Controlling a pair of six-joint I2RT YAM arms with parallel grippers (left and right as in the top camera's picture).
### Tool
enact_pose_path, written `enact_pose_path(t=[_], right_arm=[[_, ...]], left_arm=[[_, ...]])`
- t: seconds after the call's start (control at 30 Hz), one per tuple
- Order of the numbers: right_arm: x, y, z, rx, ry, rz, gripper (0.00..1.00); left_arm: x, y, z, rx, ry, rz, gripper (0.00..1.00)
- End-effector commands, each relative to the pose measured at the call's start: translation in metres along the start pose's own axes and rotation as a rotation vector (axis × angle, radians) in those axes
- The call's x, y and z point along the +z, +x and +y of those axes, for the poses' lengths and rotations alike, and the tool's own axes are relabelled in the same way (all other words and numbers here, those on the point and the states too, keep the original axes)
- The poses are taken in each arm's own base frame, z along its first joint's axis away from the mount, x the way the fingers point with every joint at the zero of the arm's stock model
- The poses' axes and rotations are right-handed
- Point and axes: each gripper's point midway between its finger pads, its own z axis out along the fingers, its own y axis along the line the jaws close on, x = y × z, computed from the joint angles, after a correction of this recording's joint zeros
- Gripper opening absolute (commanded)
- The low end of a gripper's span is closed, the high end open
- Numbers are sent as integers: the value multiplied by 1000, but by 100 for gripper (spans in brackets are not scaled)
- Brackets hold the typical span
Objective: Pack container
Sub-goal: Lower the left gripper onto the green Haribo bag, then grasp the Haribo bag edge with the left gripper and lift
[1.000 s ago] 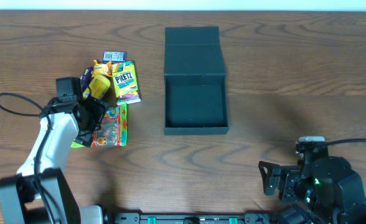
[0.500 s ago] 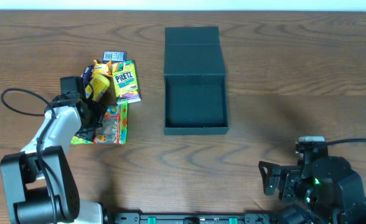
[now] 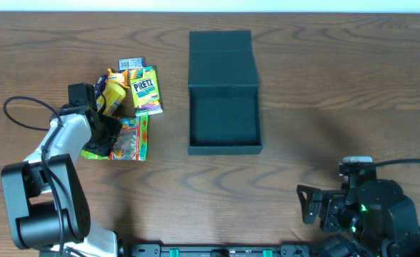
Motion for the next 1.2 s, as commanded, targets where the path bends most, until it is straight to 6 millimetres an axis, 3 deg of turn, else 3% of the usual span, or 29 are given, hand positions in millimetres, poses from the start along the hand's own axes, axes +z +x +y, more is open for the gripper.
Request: enact_pose_path(t=[0.0, 0.13, 0.27, 0.53, 0.7, 0.97, 1.17], right_arm=[[-3, -2, 0, -7, 2, -11, 99], [-3, -2, 0, -7, 2, -11, 99], [-3, -2, 0, -7, 2, -11, 99], [-3, -2, 0, -7, 2, -11, 99], [-2, -2, 0, -7, 2, -11, 99], [-3, -2, 0, -7, 2, -11, 99], [-3, -2, 0, -7, 2, -11, 99]], left_arm=[[37, 39, 33, -16, -108, 180, 40], [36, 43, 39, -13, -131, 195, 27], [35, 45, 43, -17, -151, 206, 6], [26, 55, 62, -7, -231, 245, 6], [2, 51, 62, 10, -216, 196, 6], [-63, 27, 31, 272, -6, -21, 6], [-98, 31, 10, 441, 118, -132, 6]])
